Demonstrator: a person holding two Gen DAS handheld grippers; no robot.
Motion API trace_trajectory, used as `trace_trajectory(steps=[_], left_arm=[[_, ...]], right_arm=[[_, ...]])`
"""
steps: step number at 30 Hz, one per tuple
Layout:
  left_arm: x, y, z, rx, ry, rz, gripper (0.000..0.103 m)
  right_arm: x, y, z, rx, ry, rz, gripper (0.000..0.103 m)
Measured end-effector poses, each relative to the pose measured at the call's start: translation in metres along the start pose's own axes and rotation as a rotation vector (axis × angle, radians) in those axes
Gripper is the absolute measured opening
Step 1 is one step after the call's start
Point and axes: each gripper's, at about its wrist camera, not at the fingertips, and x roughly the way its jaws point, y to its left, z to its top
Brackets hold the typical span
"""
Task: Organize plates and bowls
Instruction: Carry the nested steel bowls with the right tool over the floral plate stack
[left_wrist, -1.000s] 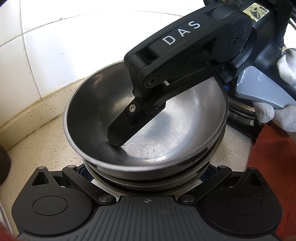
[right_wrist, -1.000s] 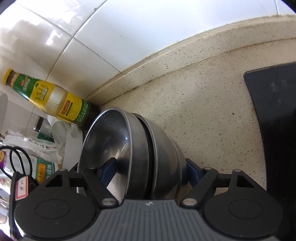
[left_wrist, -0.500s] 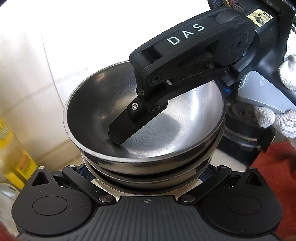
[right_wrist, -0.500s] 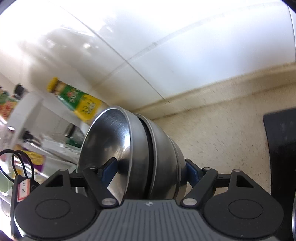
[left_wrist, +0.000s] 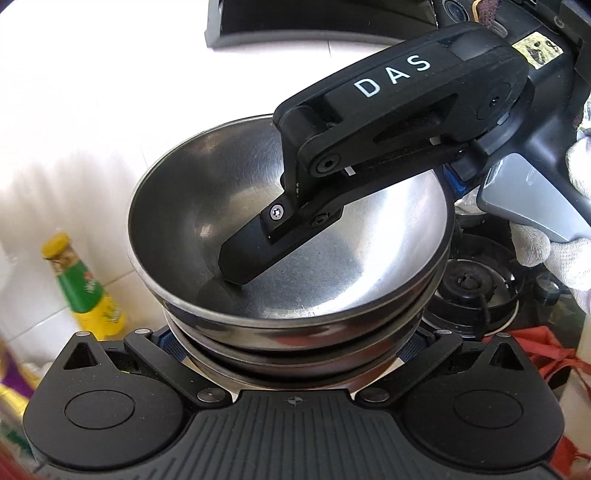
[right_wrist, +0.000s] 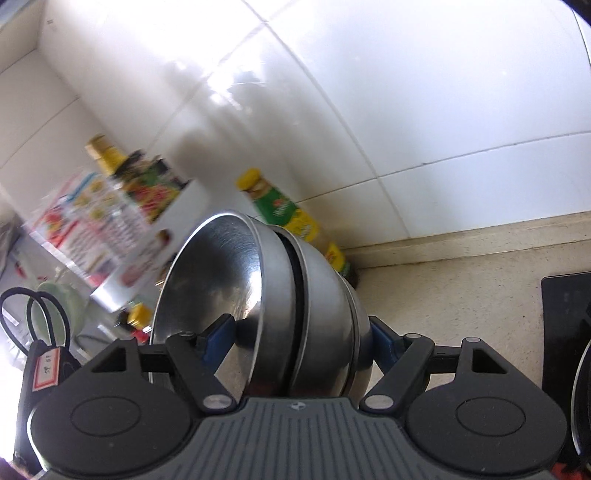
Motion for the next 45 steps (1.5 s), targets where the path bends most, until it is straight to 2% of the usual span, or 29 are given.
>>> trace_trajectory(steps=[6, 11, 16, 18, 24, 26, 28, 35, 45], left_arm=[[-0.036, -0.030, -0.006, -0.032, 0.025, 0.062, 0.103], [-0.060, -0.061, -0.019, -0.073, 0.062, 0.105, 0.103], [-0.076, -0.092, -0.037, -0.113, 0.110, 0.125, 0.103], [-0.083, -0.093, -0.040, -0.131, 0.130, 0.132, 0.103], [-0.093, -0.119, -0.077, -0.181, 0.192, 0.151, 0.103], [-0.080, -0.108, -0.090, -0.207, 0.214, 0.151, 0.103], [-0.089, -0.103, -0.101, -0.223, 0.226, 0.156, 0.103], [-0.066, -0.094, -0.135, -0.295, 0.283, 0.135, 0.103], [-0.034, -0.087, -0.168, -0.323, 0.352, 0.092, 0.103]], right_arm=[[-0.023, 0.025, -0.023, -0.046, 0.034, 0.046, 0.074], [-0.026, 0.039, -0.051, -0.066, 0.087, 0.081, 0.074], [-0.031, 0.039, -0.085, -0.062, 0.149, 0.110, 0.074], [-0.030, 0.040, -0.098, -0.063, 0.173, 0.117, 0.074], [-0.017, 0.034, -0.136, -0.039, 0.243, 0.141, 0.074], [-0.010, 0.032, -0.145, -0.028, 0.263, 0.144, 0.074], [-0.002, 0.028, -0.153, -0.008, 0.280, 0.149, 0.074], [0.035, 0.008, -0.175, 0.035, 0.332, 0.130, 0.074], [0.064, -0.017, -0.194, 0.070, 0.375, 0.097, 0.073]])
